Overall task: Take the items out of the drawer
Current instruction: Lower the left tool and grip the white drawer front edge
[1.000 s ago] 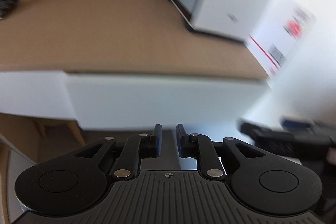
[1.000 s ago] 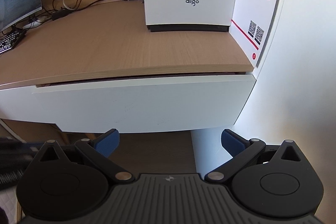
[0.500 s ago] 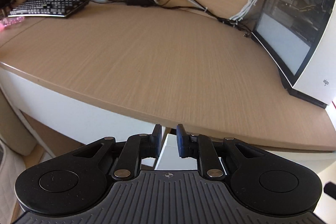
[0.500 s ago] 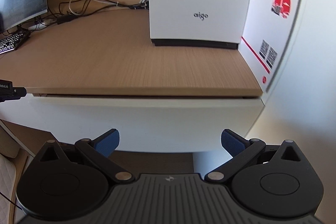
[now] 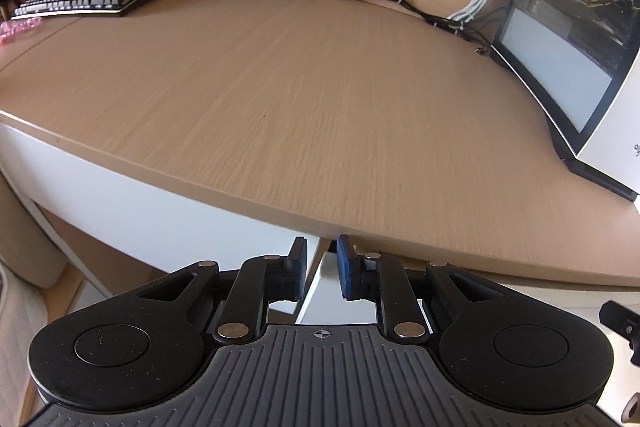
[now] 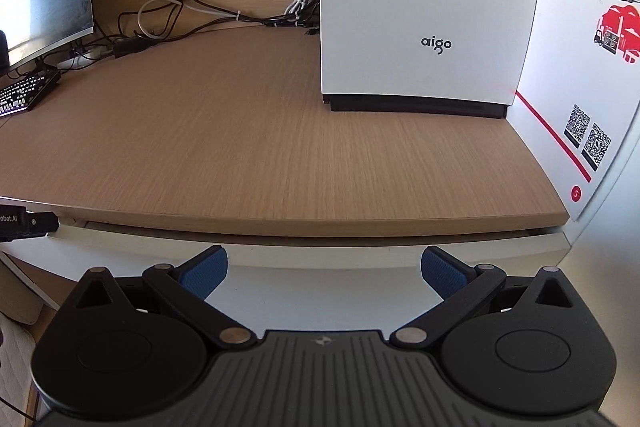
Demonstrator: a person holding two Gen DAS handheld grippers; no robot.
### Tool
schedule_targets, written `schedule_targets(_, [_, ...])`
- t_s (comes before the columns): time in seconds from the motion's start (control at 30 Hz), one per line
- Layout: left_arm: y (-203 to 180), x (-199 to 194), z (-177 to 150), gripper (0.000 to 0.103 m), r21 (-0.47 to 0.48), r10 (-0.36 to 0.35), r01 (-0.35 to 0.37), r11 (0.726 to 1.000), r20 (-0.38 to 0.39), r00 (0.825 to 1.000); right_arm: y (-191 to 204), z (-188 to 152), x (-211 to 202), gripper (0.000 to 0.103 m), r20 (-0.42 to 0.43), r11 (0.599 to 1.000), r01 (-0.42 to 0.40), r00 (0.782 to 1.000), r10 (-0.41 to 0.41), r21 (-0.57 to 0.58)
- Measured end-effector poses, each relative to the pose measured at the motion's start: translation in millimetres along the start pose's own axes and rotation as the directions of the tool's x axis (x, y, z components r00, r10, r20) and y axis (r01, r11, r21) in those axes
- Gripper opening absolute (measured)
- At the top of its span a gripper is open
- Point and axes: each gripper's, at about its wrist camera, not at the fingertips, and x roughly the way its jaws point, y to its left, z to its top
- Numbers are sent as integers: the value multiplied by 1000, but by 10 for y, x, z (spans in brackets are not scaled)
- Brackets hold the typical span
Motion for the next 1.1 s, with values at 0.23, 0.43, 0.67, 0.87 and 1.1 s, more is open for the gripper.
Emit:
schedule_targets(0.23, [-69, 36, 13, 38, 28, -63, 65, 998, -53, 997, -62, -22, 45, 103, -22, 1000, -2, 1000, 3, 17])
schedule_targets(0.43, [-66, 83, -9, 49, -2, -96, 96, 995, -72, 993, -43, -11, 73, 103, -16, 1000, -14, 1000, 14, -1])
schedule_targets(0.67, [-71, 92, -40, 51, -25, -91, 90, 996, -67, 994, -6, 41, 162, 103, 6, 1000, -19, 1000, 19, 3])
schedule_targets(0.87, [-68, 78, -50, 51, -22, -96, 95, 995, -70, 993, 30, 39, 277, 103, 3, 1000, 3, 1000, -3, 15])
schedule_targets(1.1, [-54, 79, -38, 52, -6, -116, 116, 993, -88, 989, 49, 30, 368, 103, -10, 999, 36, 999, -35, 17])
